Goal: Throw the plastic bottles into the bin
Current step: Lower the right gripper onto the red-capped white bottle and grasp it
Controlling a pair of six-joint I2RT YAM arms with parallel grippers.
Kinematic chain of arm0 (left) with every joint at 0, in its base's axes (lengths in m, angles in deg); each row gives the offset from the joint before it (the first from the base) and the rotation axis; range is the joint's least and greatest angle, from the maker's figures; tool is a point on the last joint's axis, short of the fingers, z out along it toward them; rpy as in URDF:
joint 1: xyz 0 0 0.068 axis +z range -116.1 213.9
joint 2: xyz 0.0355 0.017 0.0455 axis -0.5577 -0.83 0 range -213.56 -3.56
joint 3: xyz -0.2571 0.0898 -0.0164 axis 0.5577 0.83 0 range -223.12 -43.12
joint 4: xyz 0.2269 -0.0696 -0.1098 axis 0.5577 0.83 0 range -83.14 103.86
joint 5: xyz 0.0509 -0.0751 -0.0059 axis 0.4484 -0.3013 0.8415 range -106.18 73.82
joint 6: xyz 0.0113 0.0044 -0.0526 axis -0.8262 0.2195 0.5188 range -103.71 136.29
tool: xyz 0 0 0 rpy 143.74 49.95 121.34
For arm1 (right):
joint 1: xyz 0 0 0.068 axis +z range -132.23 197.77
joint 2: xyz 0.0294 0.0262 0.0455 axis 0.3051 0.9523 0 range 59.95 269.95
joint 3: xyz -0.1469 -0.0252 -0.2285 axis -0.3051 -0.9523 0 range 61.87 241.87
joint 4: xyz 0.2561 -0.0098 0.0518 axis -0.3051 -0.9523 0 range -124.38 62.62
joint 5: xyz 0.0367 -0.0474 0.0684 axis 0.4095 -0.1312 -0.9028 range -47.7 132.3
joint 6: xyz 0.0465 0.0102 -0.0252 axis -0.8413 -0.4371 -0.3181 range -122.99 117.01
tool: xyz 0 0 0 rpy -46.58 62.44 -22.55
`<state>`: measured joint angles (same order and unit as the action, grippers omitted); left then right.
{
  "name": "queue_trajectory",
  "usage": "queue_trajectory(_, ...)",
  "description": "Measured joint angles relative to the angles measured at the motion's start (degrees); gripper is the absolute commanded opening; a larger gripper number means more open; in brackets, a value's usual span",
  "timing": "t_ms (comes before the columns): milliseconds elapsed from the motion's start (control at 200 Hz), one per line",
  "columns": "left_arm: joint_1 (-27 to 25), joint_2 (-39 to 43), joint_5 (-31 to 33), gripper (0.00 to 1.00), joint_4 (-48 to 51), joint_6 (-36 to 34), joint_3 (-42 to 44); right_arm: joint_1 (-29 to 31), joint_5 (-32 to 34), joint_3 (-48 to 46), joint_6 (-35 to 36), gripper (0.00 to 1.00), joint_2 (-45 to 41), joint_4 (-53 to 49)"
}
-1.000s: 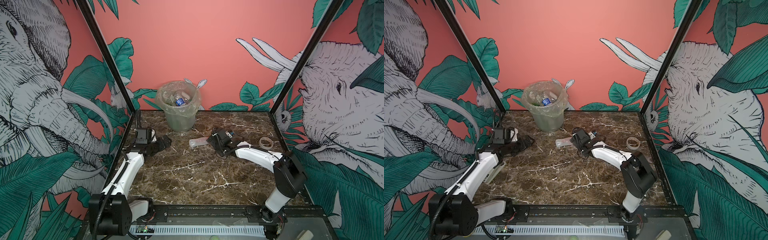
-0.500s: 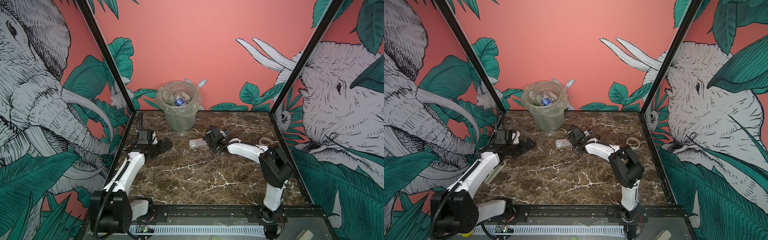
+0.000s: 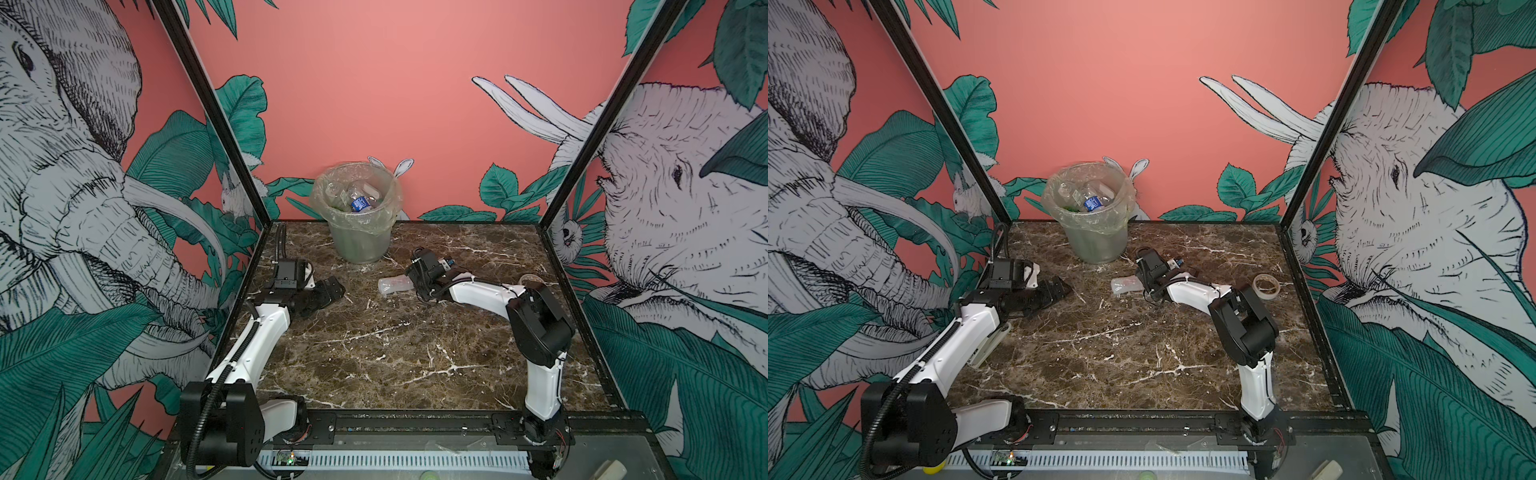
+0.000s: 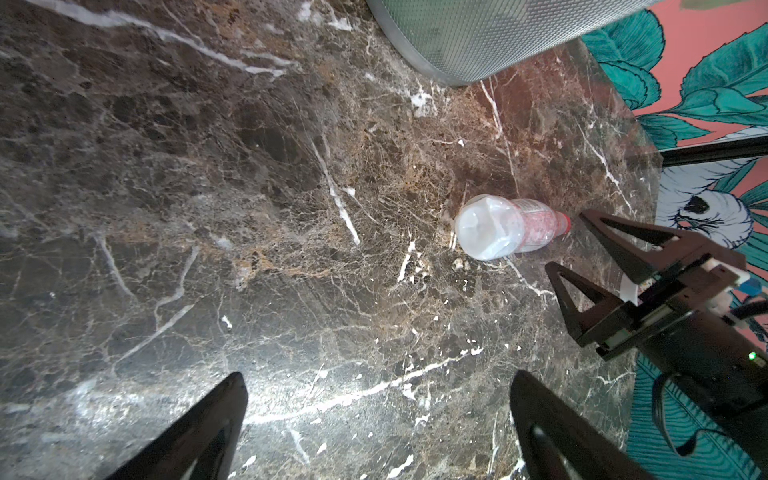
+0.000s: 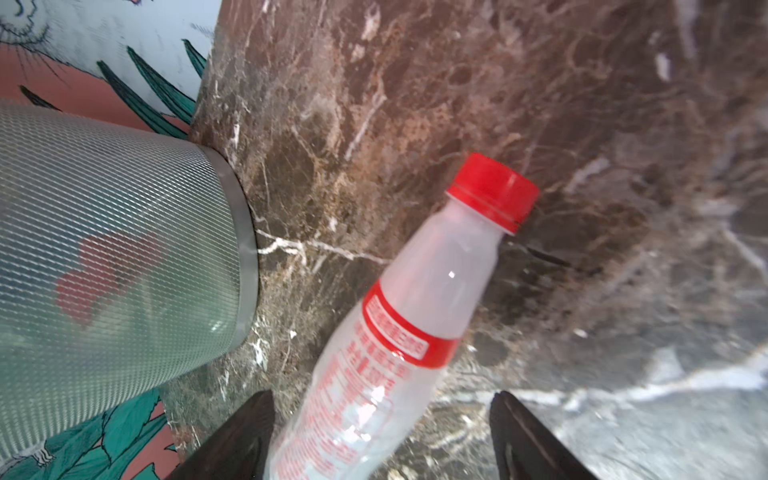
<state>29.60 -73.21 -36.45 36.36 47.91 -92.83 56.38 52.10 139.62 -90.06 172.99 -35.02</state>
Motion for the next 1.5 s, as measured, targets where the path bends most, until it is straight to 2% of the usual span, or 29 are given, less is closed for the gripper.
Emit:
queue_trajectory(470,0.0,-0.5,0.1,0.98,0.0,-0.2,0.0,-0.6,-3.3,4.1,-3.0,0.83,6.9,1.8)
queue_trajectory(750,0.0,-1.2,0.2,0.98,0.2,-0.3,0.0,-0.8,-3.6,5.4,-4.3,0.72,8.4,2.3)
queue_trajectory(965,0.0,-1.2,0.2,0.98,0.2,-0.4,0.0,-1.2,-3.7,4.9,-5.3,0.58,8.6,2.8)
queue_trajectory(1245,0.0,-1.3,0.2,0.98,0.2,-0.4,0.0,-1.8,-4.5,2.6,-5.0,0.56,8.2,7.1)
queue_trajectory(1500,0.0,-1.4,0.2,0.98,-0.1,-0.4,0.0,-2.7,-5.1,-0.8,-1.5,0.56,4.3,7.4)
